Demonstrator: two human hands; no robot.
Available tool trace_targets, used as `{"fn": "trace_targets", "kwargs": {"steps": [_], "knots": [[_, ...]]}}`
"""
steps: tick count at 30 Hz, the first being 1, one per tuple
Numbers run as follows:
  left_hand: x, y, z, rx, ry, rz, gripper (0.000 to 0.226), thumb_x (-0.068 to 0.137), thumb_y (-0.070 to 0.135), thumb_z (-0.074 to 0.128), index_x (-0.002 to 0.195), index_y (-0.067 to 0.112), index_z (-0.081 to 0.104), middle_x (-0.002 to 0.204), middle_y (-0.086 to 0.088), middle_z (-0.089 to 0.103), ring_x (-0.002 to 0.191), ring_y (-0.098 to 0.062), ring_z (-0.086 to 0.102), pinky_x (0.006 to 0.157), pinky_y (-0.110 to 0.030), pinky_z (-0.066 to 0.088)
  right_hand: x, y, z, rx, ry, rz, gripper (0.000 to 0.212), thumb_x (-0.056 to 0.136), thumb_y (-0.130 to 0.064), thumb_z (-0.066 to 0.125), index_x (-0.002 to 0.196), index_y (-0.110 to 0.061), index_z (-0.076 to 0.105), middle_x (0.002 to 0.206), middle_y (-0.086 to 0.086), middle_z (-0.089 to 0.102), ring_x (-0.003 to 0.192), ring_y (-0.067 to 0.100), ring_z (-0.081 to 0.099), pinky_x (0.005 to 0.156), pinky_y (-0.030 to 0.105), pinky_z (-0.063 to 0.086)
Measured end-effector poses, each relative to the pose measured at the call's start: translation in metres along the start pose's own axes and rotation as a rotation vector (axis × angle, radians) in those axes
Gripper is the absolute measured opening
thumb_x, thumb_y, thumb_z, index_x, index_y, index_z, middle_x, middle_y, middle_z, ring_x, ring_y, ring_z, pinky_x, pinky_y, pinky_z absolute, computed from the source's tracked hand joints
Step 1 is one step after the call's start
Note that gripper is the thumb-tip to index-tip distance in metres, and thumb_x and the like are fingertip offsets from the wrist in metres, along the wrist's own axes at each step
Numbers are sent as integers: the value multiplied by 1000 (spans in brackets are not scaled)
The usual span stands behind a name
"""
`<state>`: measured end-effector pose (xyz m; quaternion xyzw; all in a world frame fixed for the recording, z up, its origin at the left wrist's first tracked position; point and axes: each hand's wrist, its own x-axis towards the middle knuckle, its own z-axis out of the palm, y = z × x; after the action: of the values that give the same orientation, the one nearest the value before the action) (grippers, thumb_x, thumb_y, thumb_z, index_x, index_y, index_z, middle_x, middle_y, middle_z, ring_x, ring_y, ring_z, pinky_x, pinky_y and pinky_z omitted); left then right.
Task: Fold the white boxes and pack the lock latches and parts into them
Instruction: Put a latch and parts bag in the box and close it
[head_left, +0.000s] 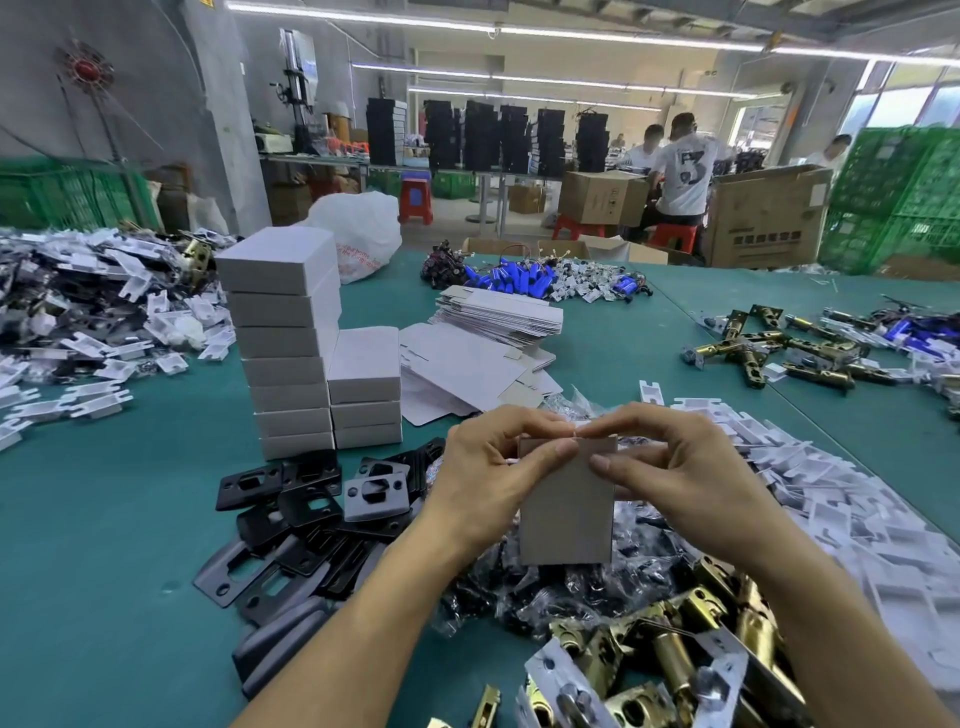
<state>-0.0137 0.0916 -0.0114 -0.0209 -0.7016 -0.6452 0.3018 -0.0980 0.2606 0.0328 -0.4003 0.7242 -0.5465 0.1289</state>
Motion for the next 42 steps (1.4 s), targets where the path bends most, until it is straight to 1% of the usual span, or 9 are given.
{"fn": "trace_targets", "kwargs": {"steps": [3, 8, 13, 17, 25, 28, 35, 39, 42], "knots": [[0, 0, 2, 34, 45, 19, 16, 81, 31, 72, 94, 24, 77, 98, 2, 77, 92, -13, 72, 81, -30, 59, 1, 1, 1, 32, 31, -6, 24, 86, 1, 69, 98, -19, 75, 93, 1, 76, 88, 21, 74, 72, 36, 62], [-2, 3, 1, 19, -70, -236, 48, 83, 48, 74, 126, 51, 54, 111, -1, 70, 92, -19, 73, 73, -39, 63, 2, -3, -1, 200, 236, -47, 25, 86, -3, 69, 95, -26, 74, 98, 4, 74, 83, 21, 74, 62, 32, 61], [-2, 7, 4, -121, -176, -448, 47, 88, 42, 70, 121, 12, 54, 94, -11, 76, 71, -31, 74, 58, -33, 60, 4, -3, -9, 419, 457, 34, 21, 90, -7, 66, 92, -27, 73, 84, 3, 75, 75, 21, 72, 60, 38, 60], [-2, 10, 8, -179, -156, -447, 46, 91, 46, 60, 116, 10, 48, 68, -3, 70, 59, -25, 69, 51, -31, 58, 7, -1, 1, 394, 468, 99, 16, 97, -16, 59, 100, -28, 69, 78, -3, 72, 66, 16, 71, 58, 30, 59], [2, 14, 13, -232, 26, -487, 32, 99, 39, 59, 105, 25, 30, 90, -13, 54, 41, -15, 52, 37, -22, 42, 9, -1, 28, 458, 460, 140, 9, 100, -18, 56, 105, -24, 60, 97, 13, 67, 70, 29, 74, 57, 31, 59], [5, 14, 11, -265, 128, -507, 33, 98, 37, 59, 109, 23, 31, 76, -6, 55, 36, -10, 42, 34, -19, 32, 10, -4, 31, 482, 416, 160, 14, 99, -16, 56, 109, -26, 59, 104, 16, 65, 74, 30, 75, 59, 32, 60], [25, 10, -7, -350, 542, -572, 27, 100, 29, 55, 96, 20, 30, 57, -2, 44, 35, -9, 35, 34, -22, 27, 5, -8, 42, 344, 100, 269, 76, 93, -18, 65, 153, -36, 22, 113, 5, 62, 89, 29, 73, 72, 37, 63], [41, 14, -27, -529, 773, -549, 20, 98, 20, 52, 103, 17, 33, 77, -14, 46, 44, -14, 46, 35, -22, 39, 2, -14, 41, 298, 33, 287, 55, 93, -21, 65, 144, -27, 44, 110, 6, 63, 88, 27, 72, 73, 40, 62], [53, 21, -37, -645, 883, -508, 40, 99, 16, 54, 133, 5, 37, 89, -18, 47, 53, -21, 53, 38, -23, 48, 0, -17, 38, 248, -33, 292, 42, 93, -25, 65, 133, -27, 54, 110, 5, 66, 88, 22, 73, 73, 33, 62]]}}
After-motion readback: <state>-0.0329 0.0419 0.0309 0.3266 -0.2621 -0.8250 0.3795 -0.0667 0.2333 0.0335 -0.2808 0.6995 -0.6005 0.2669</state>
